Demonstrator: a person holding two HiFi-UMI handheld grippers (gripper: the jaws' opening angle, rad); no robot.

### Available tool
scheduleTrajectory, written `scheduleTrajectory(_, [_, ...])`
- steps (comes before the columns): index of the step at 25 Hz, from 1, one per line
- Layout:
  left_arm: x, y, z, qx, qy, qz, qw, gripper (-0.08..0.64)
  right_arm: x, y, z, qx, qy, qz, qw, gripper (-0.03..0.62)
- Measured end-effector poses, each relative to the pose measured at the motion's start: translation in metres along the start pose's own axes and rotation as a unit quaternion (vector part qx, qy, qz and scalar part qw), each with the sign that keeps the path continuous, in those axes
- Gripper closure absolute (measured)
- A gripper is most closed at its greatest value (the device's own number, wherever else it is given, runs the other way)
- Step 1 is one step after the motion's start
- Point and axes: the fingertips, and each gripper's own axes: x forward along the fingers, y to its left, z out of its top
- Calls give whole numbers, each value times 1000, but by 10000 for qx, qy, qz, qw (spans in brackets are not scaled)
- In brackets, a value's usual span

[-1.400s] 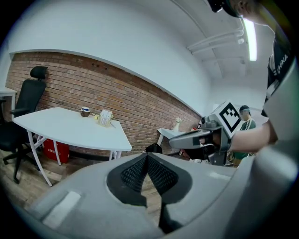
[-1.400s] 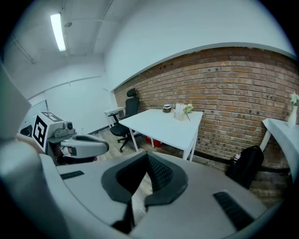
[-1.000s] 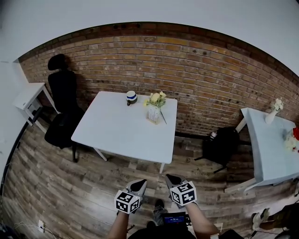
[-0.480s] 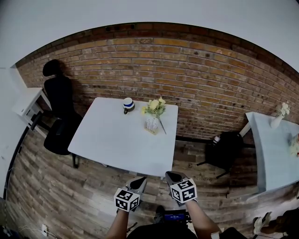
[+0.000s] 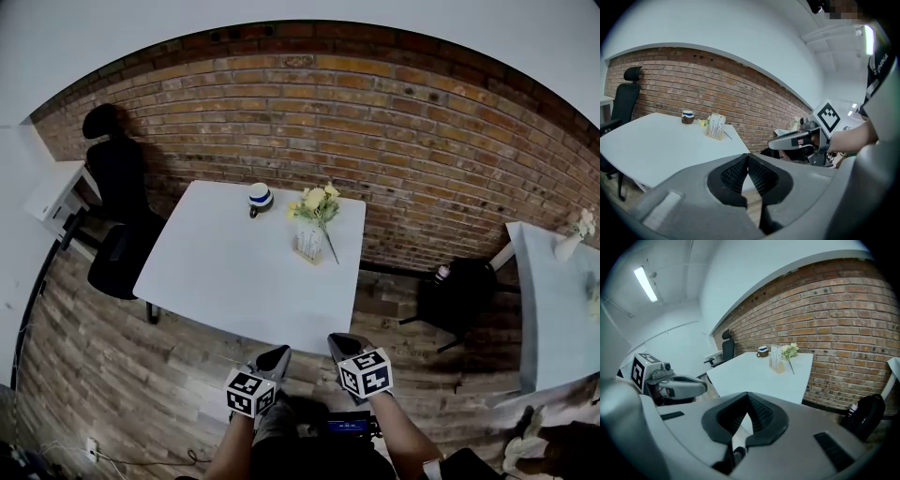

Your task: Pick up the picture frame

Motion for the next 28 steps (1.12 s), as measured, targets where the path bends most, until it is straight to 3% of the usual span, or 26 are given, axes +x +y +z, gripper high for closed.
scheduleTrajectory(14, [65,76,39,85,73,-647,9978,548,67,-39,44,319,77,-570,9978,584])
scheduleTrajectory(28, [120,164,83,287,349,-1531,9872,548,138,-63,102,752,-80,-1406,9872,584])
